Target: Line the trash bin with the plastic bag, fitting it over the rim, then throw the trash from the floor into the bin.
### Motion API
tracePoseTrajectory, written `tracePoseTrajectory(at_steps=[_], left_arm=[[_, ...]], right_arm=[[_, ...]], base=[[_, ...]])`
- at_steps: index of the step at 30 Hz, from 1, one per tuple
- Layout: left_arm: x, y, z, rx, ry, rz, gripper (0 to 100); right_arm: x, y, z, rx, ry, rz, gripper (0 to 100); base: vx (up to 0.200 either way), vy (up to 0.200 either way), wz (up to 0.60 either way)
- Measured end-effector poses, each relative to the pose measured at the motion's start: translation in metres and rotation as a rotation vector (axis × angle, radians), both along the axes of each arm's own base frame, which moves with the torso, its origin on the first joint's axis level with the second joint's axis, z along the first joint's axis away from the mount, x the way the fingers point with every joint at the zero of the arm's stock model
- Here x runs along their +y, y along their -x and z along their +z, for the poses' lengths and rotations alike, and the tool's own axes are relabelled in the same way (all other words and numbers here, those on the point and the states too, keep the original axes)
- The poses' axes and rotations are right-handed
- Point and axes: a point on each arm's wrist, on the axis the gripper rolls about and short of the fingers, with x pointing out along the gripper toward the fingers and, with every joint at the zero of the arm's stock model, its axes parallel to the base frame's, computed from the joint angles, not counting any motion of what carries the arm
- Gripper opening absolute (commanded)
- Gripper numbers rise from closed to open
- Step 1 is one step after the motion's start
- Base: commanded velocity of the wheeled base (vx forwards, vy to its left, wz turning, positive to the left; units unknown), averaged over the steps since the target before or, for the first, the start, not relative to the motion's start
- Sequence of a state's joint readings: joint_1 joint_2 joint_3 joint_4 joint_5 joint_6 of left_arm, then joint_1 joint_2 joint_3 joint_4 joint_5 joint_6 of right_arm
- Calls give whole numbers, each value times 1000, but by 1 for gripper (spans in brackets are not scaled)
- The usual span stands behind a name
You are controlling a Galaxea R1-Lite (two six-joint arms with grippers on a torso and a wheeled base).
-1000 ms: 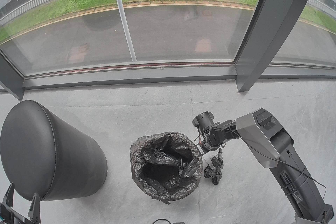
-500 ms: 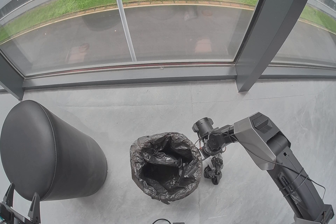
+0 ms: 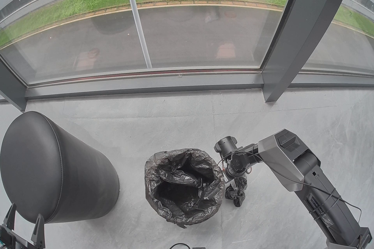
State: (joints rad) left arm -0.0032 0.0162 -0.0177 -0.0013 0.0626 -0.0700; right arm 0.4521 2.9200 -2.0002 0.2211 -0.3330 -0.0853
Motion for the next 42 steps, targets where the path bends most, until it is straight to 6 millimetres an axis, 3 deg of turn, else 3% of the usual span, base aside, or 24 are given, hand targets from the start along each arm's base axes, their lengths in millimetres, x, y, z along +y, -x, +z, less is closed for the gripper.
tracePoseTrajectory(at_steps=[6, 7, 30, 42], left_arm=[[0, 0, 0, 0, 0, 0, 100], [0, 0, 0, 0, 0, 0, 100], [0, 0, 0, 0, 0, 0, 100], [0, 0, 0, 0, 0, 0, 100]], right_arm=[[0, 1, -5, 7, 2, -2, 100], [0, 1, -5, 7, 3, -2, 0], [-1, 1, -6, 8, 4, -12, 0], [1, 0, 38, -9, -5, -31, 0]], base=[[0, 0, 0], [0, 0, 0], [0, 0, 0], [0, 0, 0]])
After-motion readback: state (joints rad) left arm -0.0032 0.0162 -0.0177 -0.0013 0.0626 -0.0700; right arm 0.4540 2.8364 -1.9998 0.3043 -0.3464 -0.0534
